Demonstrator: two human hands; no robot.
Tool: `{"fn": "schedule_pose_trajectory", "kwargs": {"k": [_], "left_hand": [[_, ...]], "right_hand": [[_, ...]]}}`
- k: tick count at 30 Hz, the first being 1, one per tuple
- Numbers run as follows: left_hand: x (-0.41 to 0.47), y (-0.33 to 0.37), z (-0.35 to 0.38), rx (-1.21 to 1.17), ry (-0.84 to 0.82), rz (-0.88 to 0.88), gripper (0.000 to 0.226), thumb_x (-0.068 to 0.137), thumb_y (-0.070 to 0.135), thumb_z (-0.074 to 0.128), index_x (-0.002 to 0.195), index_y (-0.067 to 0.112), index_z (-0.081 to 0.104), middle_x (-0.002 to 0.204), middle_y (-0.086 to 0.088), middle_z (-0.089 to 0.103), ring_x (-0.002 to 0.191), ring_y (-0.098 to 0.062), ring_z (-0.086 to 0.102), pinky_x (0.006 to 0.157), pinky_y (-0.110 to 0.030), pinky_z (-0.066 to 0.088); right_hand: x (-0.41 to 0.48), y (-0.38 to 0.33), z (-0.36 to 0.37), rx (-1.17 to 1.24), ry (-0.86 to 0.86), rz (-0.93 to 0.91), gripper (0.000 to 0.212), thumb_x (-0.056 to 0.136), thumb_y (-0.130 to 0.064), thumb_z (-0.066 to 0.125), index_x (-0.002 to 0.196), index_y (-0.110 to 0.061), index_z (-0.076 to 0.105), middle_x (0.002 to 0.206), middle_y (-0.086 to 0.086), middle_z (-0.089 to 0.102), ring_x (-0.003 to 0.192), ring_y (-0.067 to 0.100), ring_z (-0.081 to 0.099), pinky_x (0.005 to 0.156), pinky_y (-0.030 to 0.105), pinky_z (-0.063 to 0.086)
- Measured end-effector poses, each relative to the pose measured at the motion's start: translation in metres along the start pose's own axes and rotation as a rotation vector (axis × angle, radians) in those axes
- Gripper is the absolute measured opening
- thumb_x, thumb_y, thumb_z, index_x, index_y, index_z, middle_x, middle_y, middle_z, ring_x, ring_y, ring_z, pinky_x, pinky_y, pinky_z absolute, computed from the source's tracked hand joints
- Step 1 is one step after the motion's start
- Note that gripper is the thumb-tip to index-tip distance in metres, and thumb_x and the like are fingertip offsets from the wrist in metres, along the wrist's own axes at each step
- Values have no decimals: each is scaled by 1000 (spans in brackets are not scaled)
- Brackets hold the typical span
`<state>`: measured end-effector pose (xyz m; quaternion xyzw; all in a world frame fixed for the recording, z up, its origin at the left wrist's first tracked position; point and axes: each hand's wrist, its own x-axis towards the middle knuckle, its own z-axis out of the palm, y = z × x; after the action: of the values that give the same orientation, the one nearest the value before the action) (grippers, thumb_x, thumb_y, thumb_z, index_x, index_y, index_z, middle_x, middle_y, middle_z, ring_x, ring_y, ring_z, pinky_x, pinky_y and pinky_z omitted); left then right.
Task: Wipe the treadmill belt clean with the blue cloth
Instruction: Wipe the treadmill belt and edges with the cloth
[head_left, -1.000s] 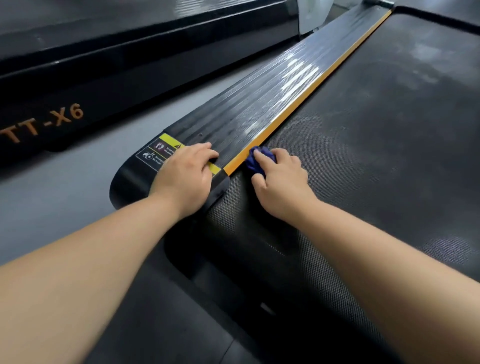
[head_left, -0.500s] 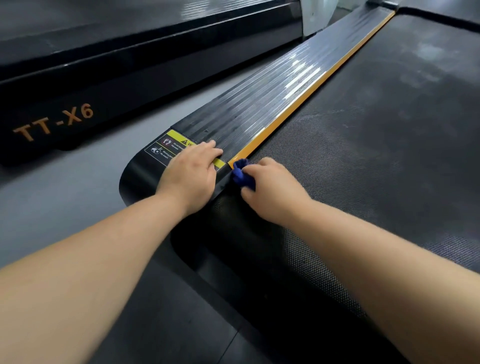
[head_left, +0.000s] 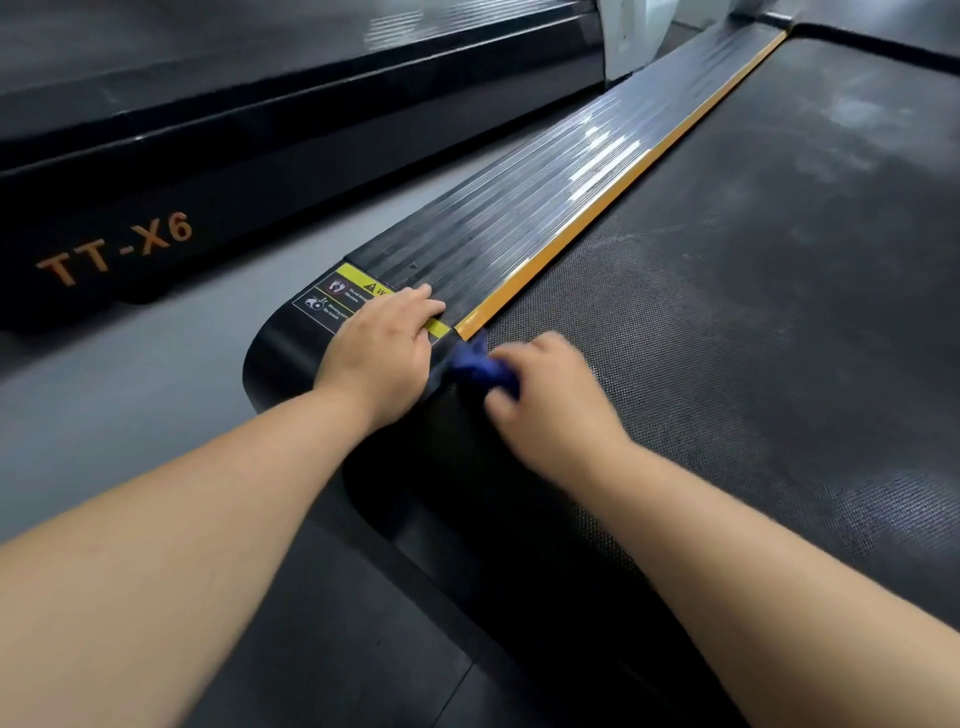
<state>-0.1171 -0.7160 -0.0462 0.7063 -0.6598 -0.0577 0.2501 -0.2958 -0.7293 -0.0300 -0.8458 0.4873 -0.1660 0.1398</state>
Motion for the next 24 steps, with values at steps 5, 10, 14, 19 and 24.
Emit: {"fn": "schedule_pose_trajectory", "kwargs": {"k": [5,10,14,19,24], "left_hand": [[-1,-3,-2,-31,-34,-15,42,95,9,40,134,19,51,148,4,39,138,-13,29,114,-25,15],[2,-5,-9,-102,-83,-16,42,94,5,38,130,18,56,147,3,41,138,-10,31,114,-22,17],[0,-4,-14,-185,-99,-42,41,94,5,38,126,19,61,144,7,45,135,-6,35,109,-16,19],[4,-7,-17,-273,-151,-80,40,94,4,39,122,18,63,143,7,46,134,-4,36,108,-13,18],[1,-4,-15,-220,-129,-72,41,93,6,39,123,21,62,143,9,46,134,-4,36,112,-20,21]], "right_hand": [[13,3,4,6,-10,151,25,86,-30,55,102,-13,60,105,11,48,99,30,49,77,29,35],[-24,-18,10,45,-71,-109,27,84,-29,55,107,-17,62,98,4,45,100,26,47,83,29,39],[12,6,-2,52,80,204,31,87,-29,53,111,-11,60,111,14,50,104,32,49,89,34,40],[-7,-28,16,37,-43,44,29,86,-29,53,109,-12,61,110,12,48,104,30,46,87,32,39],[-19,-19,14,88,16,-27,31,86,-29,55,113,-15,60,105,8,46,103,28,44,87,33,40]]}}
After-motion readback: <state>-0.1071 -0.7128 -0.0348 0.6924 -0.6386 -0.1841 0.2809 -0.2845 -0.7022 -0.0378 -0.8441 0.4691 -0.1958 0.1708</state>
